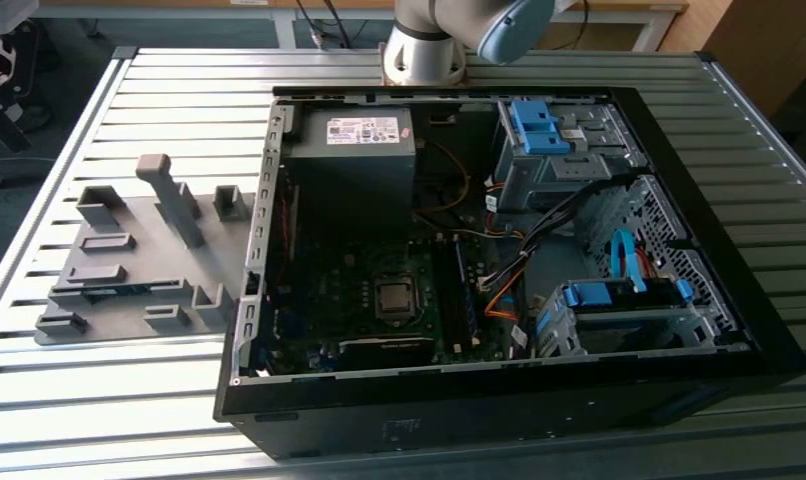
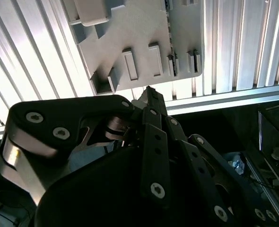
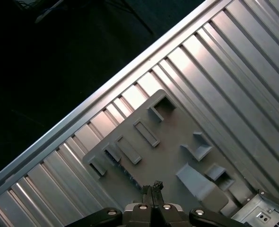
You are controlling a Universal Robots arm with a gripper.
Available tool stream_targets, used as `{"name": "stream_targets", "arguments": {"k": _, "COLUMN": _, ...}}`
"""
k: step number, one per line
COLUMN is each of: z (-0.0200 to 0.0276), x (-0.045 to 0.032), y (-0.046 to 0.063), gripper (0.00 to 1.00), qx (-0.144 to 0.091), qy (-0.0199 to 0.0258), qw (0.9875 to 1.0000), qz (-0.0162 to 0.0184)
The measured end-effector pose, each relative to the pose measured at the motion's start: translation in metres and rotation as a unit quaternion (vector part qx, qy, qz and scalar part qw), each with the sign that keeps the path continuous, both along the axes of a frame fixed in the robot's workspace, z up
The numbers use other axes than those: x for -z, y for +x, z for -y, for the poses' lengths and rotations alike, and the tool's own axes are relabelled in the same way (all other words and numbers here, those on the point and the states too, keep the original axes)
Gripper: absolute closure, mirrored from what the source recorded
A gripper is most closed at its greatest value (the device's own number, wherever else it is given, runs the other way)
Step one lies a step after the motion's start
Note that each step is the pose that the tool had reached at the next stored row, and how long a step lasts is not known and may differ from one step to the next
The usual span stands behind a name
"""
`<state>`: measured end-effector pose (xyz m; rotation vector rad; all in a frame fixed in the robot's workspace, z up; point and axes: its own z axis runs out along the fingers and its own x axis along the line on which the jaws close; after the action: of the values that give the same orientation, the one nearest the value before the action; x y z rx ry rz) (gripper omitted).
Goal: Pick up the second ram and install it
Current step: 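Pick up the second ram and move it above second insertion slot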
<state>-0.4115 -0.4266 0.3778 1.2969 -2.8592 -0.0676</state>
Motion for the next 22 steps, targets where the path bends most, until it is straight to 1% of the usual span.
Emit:
{"name": "stream_targets", "arguments": {"k": 8, "z": 0.0, "x": 0.0, "y": 0.0, "gripper": 0.89, "qx": -0.01, "qy": 0.0, "qw": 1.0, "qz": 0.0}}
{"name": "stream_targets", "arguments": {"k": 22, "z": 0.0, "x": 0.0, "y": 0.0, "gripper": 0.89, "qx": -0.016, "qy": 0.0, "qw": 0.9999, "qz": 0.0}}
